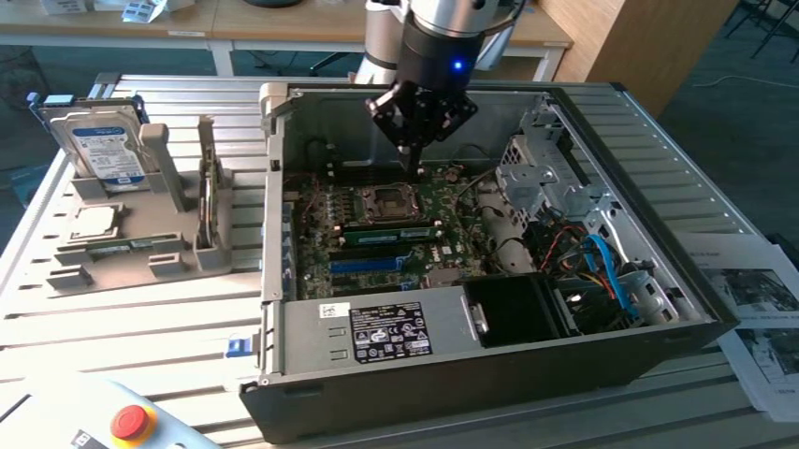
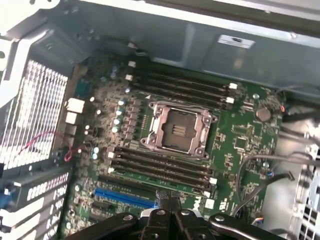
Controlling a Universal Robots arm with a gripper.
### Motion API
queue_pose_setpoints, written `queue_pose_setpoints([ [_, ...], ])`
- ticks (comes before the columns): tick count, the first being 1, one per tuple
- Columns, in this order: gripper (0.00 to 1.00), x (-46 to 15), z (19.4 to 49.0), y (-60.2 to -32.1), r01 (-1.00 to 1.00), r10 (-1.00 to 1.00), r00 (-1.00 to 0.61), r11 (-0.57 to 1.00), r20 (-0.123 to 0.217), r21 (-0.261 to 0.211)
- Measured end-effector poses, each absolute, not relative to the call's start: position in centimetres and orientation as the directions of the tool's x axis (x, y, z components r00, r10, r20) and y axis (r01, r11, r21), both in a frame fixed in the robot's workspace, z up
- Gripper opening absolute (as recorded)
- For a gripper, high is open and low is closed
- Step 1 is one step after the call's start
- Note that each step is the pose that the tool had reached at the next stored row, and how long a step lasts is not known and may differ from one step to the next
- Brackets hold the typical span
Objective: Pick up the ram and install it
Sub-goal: 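Press down the ram until it locks into place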
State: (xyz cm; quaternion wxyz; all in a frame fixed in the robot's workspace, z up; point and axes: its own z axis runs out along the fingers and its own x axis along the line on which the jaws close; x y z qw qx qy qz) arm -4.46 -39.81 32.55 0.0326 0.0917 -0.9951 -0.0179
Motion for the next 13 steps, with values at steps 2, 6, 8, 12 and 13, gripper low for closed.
queue_pose_setpoints([
  [2,0.10,-4.46,32.55,-39.81,-0.151,-0.153,-0.986,0.988,0.061,0.041],
  [6,0.10,-4.47,32.55,-39.81,-0.144,-0.147,-0.987,0.989,0.061,0.041],
  [8,0.10,-4.48,32.55,-39.81,-0.144,-0.147,-0.988,0.989,0.058,0.040],
  [12,0.10,-4.49,32.55,-39.81,-0.146,-0.147,-0.989,0.989,0.031,0.036],
  [13,0.10,-4.49,32.55,-39.81,-0.146,-0.147,-0.989,0.989,0.031,0.036],
])
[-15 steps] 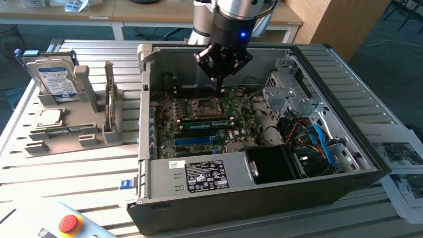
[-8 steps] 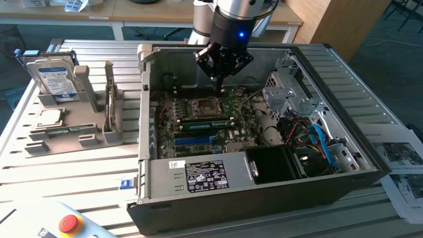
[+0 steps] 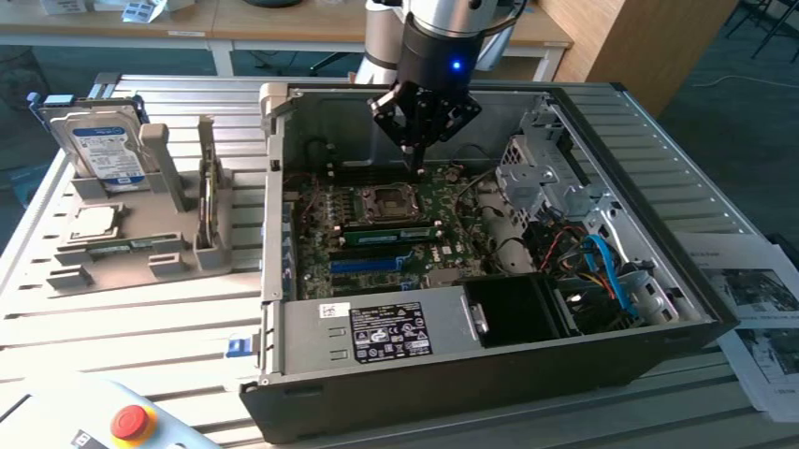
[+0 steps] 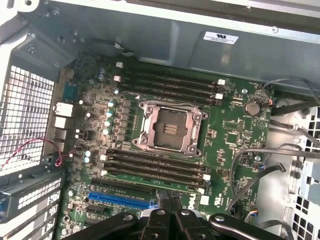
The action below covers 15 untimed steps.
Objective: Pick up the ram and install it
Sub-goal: 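Press down the ram until it locks into place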
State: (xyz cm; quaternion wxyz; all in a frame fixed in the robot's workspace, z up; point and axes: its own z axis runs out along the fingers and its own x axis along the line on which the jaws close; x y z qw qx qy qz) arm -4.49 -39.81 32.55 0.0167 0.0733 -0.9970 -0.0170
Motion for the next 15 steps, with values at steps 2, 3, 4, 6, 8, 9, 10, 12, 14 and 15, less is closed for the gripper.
queue_pose_setpoints([
  [2,0.10,-4.49,32.55,-39.81,-0.125,-0.126,-0.992,0.992,0.031,0.036],
  [3,0.10,-4.49,32.55,-39.81,-0.107,-0.108,-0.994,0.994,0.031,0.036],
  [4,0.10,-4.49,32.55,-39.81,-0.090,-0.091,-0.995,0.995,0.031,0.036],
  [6,0.10,-4.49,32.54,-39.80,-0.072,-0.073,-0.997,0.997,0.031,0.036],
  [8,0.10,-4.49,32.54,-39.81,-0.072,-0.073,-0.997,0.997,0.031,0.036],
  [9,0.10,-4.49,32.55,-39.81,-0.072,-0.073,-0.997,0.997,0.031,0.036],
  [10,0.10,-4.49,32.55,-39.81,-0.072,-0.073,-0.997,0.997,0.031,0.036],
  [12,0.10,-4.49,32.55,-39.81,-0.072,-0.073,-0.997,0.997,0.031,0.036],
  [14,0.10,-4.49,32.55,-39.81,-0.071,-0.072,-0.997,0.997,0.031,0.036],
  [15,0.10,-4.49,32.55,-39.81,-0.070,-0.071,-0.997,0.997,0.031,0.036],
])
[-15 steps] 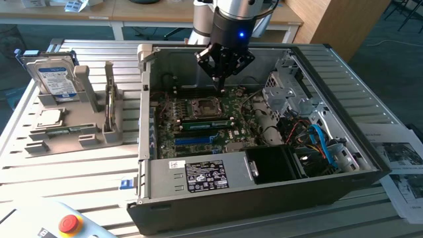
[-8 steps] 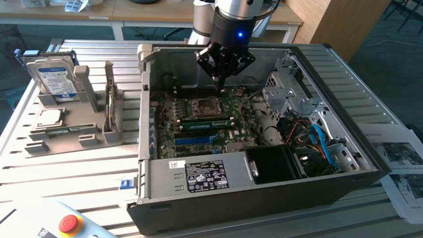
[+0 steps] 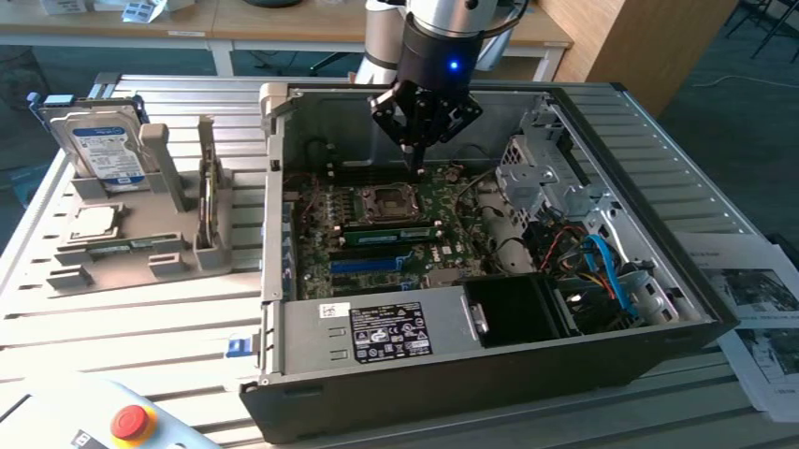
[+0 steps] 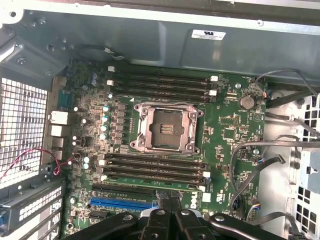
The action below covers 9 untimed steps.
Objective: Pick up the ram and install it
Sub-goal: 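Press down the ram until it locks into place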
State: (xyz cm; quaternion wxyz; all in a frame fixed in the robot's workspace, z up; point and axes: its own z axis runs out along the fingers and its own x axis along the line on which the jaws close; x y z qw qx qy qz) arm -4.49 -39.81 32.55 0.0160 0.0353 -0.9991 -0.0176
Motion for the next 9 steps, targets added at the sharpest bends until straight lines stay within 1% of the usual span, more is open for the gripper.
queue_pose_setpoints([
  [9,0.10,-4.49,32.55,-39.81,-0.052,-0.054,-0.998,0.998,0.031,0.036],
])
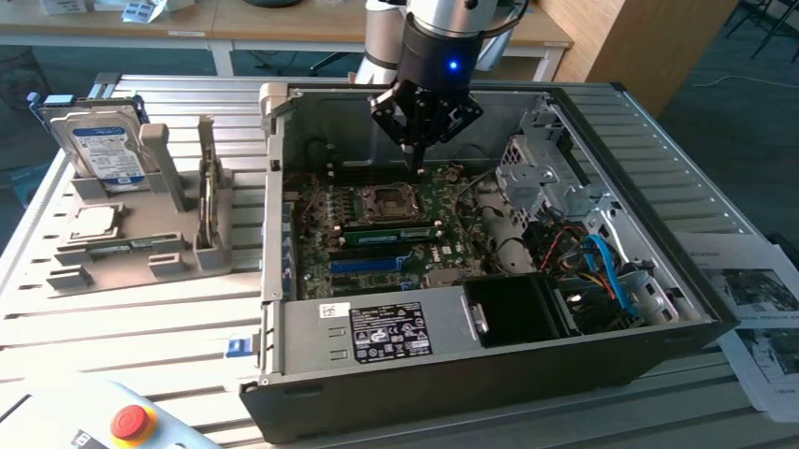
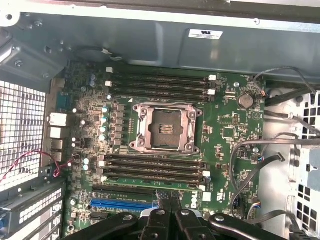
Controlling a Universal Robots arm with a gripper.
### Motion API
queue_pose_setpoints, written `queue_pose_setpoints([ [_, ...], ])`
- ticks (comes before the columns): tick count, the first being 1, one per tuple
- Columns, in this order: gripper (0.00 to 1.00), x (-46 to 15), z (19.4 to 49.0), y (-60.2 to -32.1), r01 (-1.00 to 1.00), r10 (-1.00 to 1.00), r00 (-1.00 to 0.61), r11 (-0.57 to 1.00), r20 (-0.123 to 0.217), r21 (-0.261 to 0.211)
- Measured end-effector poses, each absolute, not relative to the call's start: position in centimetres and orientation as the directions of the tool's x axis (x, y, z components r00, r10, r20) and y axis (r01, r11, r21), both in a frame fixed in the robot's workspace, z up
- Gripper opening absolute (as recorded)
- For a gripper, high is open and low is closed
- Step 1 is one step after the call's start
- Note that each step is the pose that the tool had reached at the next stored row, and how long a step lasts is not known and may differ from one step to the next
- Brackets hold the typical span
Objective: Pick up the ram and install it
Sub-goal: 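Press down the ram until it locks into place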
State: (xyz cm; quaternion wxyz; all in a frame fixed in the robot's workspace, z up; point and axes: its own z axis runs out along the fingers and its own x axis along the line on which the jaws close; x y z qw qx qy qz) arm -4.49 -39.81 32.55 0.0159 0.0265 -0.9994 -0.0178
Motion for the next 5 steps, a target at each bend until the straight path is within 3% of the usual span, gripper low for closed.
queue_pose_setpoints([
  [5,0.10,-4.49,32.55,-39.81,-0.052,-0.053,-0.998,0.998,0.031,0.036],
])
